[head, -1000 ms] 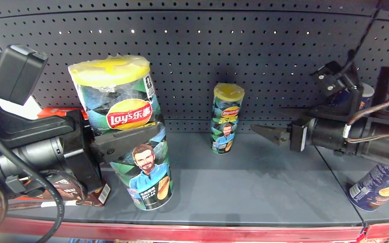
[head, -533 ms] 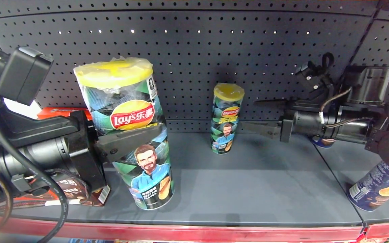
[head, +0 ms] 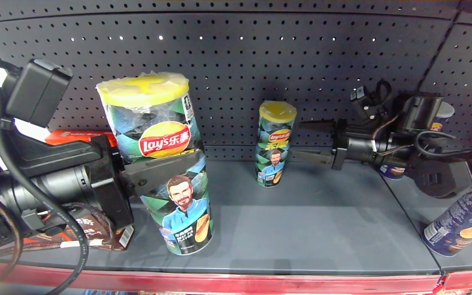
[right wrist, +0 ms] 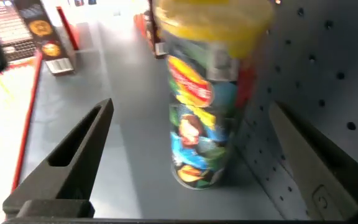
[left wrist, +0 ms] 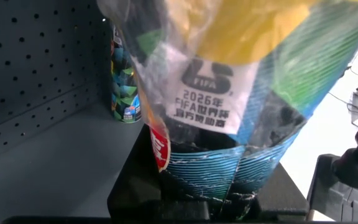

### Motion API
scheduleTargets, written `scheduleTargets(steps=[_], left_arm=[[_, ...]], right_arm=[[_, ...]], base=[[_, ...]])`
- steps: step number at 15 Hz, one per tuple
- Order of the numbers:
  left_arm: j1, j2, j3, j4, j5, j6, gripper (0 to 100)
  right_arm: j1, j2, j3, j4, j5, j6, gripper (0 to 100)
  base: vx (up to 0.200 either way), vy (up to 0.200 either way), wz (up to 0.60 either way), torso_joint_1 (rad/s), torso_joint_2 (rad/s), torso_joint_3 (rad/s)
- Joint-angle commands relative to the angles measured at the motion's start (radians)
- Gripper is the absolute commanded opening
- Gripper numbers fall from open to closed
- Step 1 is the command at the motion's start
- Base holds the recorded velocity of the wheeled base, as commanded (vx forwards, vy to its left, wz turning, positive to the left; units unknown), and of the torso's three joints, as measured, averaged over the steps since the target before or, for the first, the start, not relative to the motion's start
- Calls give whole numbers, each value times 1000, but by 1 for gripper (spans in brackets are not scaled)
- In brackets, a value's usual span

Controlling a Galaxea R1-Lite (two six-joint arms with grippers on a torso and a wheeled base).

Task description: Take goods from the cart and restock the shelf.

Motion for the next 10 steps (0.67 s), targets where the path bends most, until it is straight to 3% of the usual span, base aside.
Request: scheduleTargets(steps=[1,10], left_arm=[[-1,-4,0,0,1,-1,0],[2,-4,6,0,1,-10,0]], right_arm=[[1,74,-51,2,0,0,100],[28,216,-143,-13,0,0,100]], base=[[0,0,0,0,0,0],[0,0,0,0,0,0]])
